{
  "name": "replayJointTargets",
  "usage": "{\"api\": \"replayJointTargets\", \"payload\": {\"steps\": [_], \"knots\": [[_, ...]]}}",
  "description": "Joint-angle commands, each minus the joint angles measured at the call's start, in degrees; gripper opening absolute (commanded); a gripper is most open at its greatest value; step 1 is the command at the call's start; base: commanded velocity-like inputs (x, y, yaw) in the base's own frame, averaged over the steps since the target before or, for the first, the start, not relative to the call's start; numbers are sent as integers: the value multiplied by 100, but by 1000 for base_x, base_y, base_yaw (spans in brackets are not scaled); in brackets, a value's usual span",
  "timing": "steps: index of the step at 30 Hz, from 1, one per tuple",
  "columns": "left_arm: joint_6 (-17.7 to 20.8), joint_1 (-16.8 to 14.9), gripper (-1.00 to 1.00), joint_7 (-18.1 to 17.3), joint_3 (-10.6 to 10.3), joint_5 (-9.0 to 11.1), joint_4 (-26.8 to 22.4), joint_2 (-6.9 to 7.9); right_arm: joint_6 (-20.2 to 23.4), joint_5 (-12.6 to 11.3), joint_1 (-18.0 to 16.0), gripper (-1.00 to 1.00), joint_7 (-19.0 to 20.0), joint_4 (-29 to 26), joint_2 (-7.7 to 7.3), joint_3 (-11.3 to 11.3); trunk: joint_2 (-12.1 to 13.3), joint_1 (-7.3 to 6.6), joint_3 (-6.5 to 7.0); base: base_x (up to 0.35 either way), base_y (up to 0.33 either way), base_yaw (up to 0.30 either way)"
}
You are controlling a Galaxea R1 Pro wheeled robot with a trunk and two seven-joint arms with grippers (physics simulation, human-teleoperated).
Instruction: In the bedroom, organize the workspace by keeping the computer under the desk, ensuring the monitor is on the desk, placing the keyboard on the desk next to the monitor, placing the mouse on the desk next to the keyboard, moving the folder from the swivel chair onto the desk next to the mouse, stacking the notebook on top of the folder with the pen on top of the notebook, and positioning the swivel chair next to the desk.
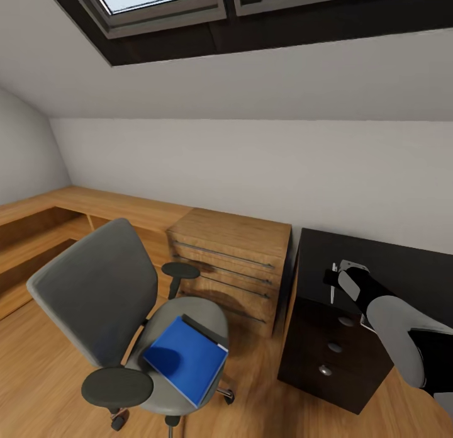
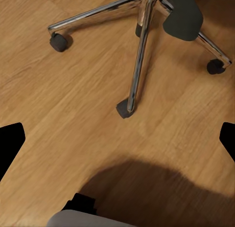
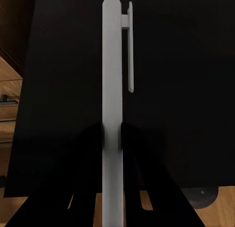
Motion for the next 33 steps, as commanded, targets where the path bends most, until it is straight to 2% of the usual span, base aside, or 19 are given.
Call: {"api": "replayJointTargets", "payload": {"steps": [1,6,16,33], "knots": [[-25,-2,100,45,-41,52,-8,10,27,-35,-1,-100,-23,-13,2,-23,-3,0,-5,0,0,0],[-25,-2,100,44,-41,51,-8,13,27,-35,-1,-100,-22,-13,2,-23,-3,0,-5,15,0,0],[-25,-2,100,44,-41,49,-8,12,27,-35,-1,-100,-22,-13,2,-23,-3,0,-5,192,0,0],[-25,-2,100,44,-41,53,-8,18,20,-26,-1,-100,-22,-13,9,-23,-3,0,-5,46,0,0]]}}
